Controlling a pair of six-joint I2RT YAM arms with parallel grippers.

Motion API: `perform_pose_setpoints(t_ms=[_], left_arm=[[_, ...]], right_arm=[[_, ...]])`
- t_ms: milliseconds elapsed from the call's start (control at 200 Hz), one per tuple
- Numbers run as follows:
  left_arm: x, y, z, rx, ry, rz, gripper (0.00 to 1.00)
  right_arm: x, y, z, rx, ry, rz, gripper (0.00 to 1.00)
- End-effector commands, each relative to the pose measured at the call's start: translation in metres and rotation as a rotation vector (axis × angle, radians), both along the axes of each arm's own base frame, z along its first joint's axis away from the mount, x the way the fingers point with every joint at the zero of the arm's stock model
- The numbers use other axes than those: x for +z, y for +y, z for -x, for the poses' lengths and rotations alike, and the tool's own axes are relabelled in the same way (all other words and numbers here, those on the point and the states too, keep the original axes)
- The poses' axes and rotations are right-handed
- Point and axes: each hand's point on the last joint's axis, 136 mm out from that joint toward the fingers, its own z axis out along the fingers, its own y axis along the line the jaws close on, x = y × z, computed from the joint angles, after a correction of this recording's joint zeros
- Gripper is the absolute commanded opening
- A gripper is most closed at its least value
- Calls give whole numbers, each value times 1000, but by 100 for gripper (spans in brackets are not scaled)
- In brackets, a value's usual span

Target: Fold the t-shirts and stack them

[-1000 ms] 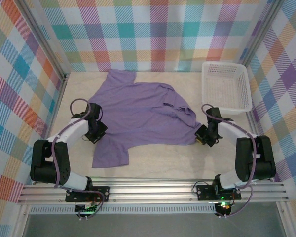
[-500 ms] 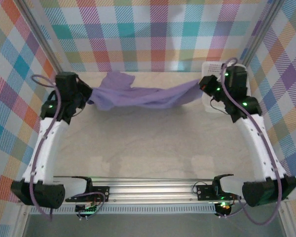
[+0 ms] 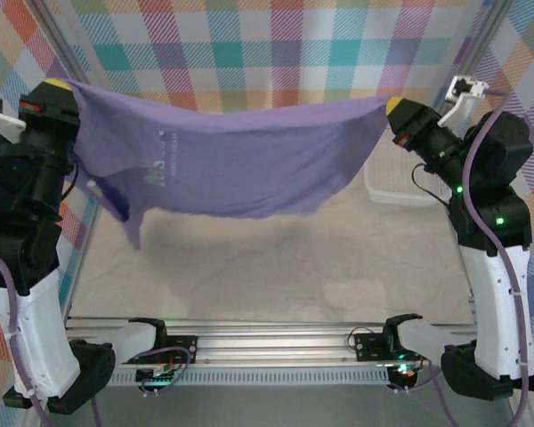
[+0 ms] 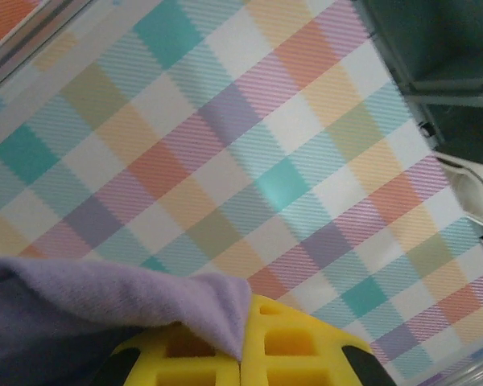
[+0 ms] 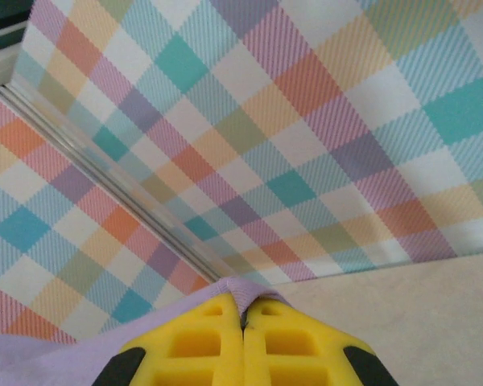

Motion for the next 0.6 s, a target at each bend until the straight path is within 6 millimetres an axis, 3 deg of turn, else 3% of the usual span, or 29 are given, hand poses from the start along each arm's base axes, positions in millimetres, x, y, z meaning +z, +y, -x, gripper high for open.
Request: perform_pose_setpoints(t_ms=[0,130,300,350,435,495,595], left_arm=[[-45,-6,-62,-6,199,-52,0],[-96,-4,-134,-44,354,-9,0],[-131,6,-224,-145,384,73,0],[-136,9,-246,-164,382,83,0],[-129,11,-269,-215,344,111,0],[-100,8,-268,-252,262,118,0],[-34,9,-239,-274,74,127,0]], right_arm=[[0,14,-31,51,11,-29,0],[-21,33,-85,102,67,-46,0],[-41,56,-161,171,105,-41,0],[-38,58,-179,175,103,-45,0],[-21,59,-197,172,57,-39,0],[-4,55,-203,162,24,-40,0],[36,37,-196,118,-61,-56,0]])
